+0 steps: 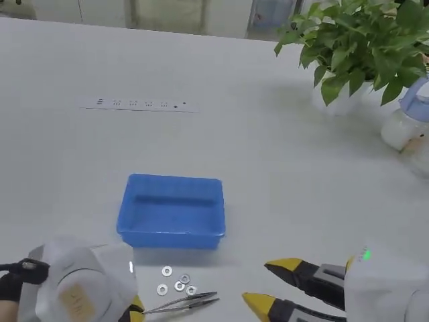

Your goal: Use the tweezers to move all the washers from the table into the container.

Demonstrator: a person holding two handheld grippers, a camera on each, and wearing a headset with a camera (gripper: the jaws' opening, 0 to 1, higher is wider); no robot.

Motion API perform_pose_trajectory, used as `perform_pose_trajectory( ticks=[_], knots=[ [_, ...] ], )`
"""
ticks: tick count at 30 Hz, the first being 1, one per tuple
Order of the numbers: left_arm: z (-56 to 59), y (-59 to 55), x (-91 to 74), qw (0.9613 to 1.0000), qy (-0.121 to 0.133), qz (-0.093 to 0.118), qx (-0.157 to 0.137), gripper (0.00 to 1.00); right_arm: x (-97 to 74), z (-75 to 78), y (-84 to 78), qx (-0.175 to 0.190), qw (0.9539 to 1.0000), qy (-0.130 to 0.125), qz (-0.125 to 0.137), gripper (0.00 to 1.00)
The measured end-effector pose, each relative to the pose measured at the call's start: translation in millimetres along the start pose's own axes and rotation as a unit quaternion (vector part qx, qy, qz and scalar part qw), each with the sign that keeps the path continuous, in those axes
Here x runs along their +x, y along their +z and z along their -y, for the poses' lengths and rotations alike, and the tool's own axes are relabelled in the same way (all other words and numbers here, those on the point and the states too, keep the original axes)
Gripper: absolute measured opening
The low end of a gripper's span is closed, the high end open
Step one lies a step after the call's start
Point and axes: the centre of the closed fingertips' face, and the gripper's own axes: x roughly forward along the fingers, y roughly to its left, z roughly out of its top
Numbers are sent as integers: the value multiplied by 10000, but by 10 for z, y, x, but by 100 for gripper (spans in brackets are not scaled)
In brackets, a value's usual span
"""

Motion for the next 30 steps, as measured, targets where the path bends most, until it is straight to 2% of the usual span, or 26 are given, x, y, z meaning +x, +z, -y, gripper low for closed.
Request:
perform_pose_trajectory(
  ticks=[4,13,15,18,26,30],
  knots=[
    [25,209,-160,9996,80,255,124,0,49,-22,13,-70,9999,105,1,25],
    [72,499,-346,9988,91,437,191,0,39,-28,24,-91,9997,196,72,22],
    [73,529,-359,9989,97,399,217,0,31,-23,27,-87,9997,198,93,22],
    [58,530,-360,9989,162,197,399,0,28,-15,28,-74,9997,197,121,21],
    [19,643,-380,9987,170,207,422,0,61,13,46,-36,9996,234,181,21],
    [7,660,-372,9982,132,122,580,0,97,32,67,-19,9994,267,214,21]
  ],
)
